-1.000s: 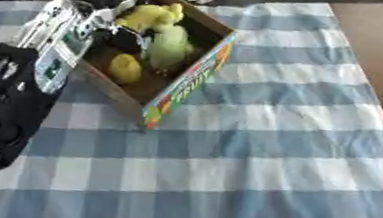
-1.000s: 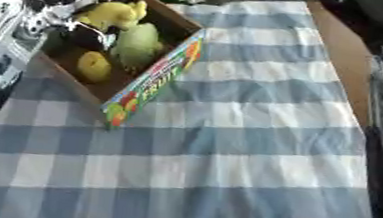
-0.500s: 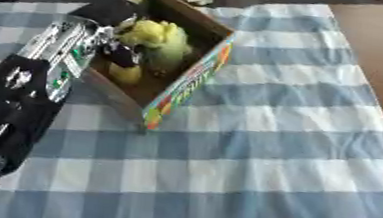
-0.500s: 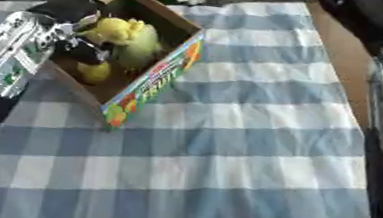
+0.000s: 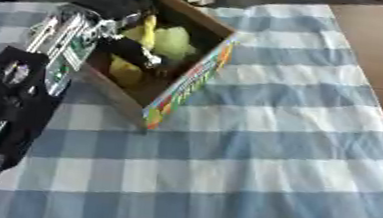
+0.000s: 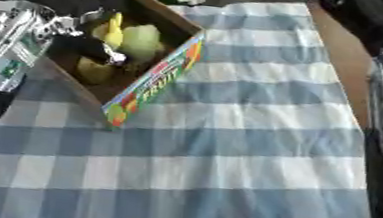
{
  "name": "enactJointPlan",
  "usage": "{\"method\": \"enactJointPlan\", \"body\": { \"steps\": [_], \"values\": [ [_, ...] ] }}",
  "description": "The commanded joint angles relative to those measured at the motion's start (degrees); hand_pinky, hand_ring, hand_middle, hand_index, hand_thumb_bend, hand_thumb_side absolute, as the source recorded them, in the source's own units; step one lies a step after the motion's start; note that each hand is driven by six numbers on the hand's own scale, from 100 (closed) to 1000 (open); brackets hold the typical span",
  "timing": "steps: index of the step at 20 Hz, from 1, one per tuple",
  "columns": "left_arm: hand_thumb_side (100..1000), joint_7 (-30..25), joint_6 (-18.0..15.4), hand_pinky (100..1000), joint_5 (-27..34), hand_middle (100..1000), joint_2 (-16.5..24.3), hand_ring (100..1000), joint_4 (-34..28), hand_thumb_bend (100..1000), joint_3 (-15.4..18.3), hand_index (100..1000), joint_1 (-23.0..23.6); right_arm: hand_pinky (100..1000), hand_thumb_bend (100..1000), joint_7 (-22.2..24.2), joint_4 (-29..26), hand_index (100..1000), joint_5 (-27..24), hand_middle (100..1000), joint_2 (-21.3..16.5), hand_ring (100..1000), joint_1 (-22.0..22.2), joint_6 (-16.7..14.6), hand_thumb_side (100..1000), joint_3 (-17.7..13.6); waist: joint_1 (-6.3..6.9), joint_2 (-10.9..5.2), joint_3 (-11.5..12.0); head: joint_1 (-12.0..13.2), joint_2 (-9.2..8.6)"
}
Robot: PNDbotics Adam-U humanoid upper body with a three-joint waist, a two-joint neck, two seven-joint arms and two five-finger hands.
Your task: Pick up objects on the table and place them in the box.
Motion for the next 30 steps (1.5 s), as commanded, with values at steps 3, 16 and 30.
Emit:
{"method": "enactJointPlan", "body": {
  "steps": [3, 16, 30],
  "values": [
    [793, 1.2, 1.0, 827, 1.5, 1000, 2.5, 988, -6.5, 316, 1.8, 1000, -1.7, 835, 448, -0.3, -0.9, 848, -0.3, 492, -0.6, 833, -0.4, 0.1, 785, -0.3, -0.45, -1.97, 0.2, 0.1, 0.04],
    [628, 21.5, 13.3, 636, 19.5, 783, 8.2, 805, -38.9, 100, 6.7, 952, 8.8, 837, 347, -2.4, -1.3, 855, -1.2, 511, -0.2, 838, -0.6, 0.3, 803, -0.6, -1.19, -3.34, 1.7, -1.2, 2.14],
    [782, 59.2, -1.9, 552, 48.1, 727, 4.2, 728, -45.6, 100, 13.4, 895, 31.7, 834, 100, -13.7, -2.9, 865, -14.4, 640, 1.0, 860, 1.1, -9.6, 690, -0.2, -0.96, -4.42, 2.6, -1.0, 3.05]
  ]
}}
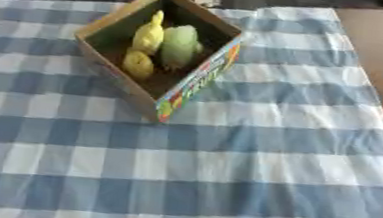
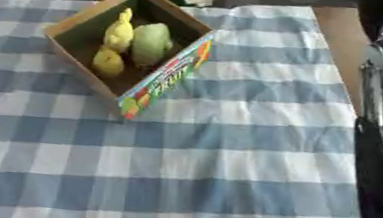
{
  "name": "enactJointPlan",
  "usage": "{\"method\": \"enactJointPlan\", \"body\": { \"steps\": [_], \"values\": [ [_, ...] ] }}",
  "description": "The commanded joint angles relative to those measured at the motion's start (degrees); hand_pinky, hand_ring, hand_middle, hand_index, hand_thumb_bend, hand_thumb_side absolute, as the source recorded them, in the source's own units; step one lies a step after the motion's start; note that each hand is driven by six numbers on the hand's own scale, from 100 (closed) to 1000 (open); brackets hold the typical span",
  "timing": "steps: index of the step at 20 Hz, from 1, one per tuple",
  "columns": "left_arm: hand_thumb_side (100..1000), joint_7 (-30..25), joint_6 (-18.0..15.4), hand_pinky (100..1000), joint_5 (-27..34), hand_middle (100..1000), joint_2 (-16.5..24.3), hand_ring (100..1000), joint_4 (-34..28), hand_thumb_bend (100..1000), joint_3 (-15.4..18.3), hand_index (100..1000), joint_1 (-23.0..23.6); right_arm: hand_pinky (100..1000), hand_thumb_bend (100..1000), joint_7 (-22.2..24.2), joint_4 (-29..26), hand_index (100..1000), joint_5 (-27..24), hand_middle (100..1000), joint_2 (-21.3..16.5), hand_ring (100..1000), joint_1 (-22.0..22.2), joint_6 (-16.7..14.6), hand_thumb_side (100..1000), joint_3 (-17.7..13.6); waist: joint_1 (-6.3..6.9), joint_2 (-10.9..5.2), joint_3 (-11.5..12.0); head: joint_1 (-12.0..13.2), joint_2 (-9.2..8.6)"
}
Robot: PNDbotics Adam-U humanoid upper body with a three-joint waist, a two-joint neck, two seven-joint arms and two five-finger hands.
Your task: Pick up objects on the table and place them in the box.
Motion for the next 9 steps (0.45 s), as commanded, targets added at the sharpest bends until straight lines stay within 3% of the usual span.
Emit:
{"method": "enactJointPlan", "body": {
  "steps": [1, 5, 9],
  "values": [
    [763, 3.3, -7.2, 570, 2.0, 732, -0.5, 740, -1.1, 100, 1.8, 896, 2.1, 842, 100, -1.9, -1.3, 863, -3.3, 648, 0.2, 869, -0.3, -3.0, 666, -0.3, 0.02, -1.33, -0.1, 0.0, -0.01],
    [763, 5.1, -13.8, 582, 2.1, 720, -2.1, 740, -1.1, 100, 3.2, 888, 5.4, 843, 100, -3.9, -1.3, 851, -6.3, 648, 0.9, 869, 0.5, -5.6, 625, -0.7, 0.03, -1.30, -0.2, 0.3, -0.37],
    [771, 7.7, -17.3, 579, 2.3, 707, -3.3, 731, -1.1, 100, 4.2, 880, 8.6, 824, 100, -6.3, -1.3, 841, -9.0, 639, 0.7, 853, 1.4, -7.8, 606, -1.0, -0.12, -1.42, -0.2, 0.4, -0.19]
  ]
}}
